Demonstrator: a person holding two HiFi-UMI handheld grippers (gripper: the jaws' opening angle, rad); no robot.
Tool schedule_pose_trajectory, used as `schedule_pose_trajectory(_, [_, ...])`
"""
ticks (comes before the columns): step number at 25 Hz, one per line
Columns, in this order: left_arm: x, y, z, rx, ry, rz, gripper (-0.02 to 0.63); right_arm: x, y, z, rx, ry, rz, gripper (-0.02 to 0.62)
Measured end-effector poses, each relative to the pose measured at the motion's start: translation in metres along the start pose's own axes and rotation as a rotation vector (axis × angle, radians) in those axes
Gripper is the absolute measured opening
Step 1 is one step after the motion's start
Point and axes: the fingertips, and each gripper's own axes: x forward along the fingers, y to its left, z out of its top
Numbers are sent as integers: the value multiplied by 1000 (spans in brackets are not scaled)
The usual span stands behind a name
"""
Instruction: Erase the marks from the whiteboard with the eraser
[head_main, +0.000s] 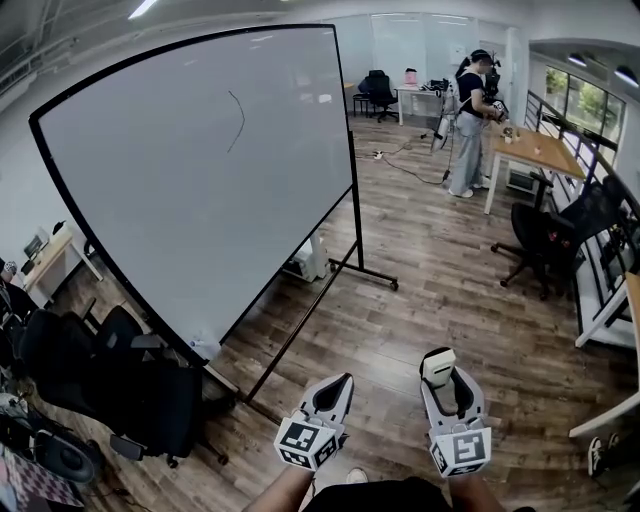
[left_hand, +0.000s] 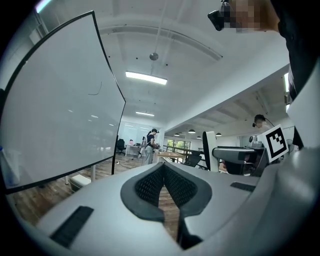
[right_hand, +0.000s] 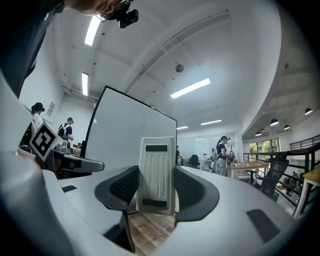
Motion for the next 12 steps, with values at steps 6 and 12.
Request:
schedule_pose_trajectory(6, [14,34,10,2,-23,25,18,40,11,20,-2,-40,-1,247])
schedule_pose_trajectory(12, [35,73,35,2,-60,52,18,84,-2,20,24,-33,-11,247])
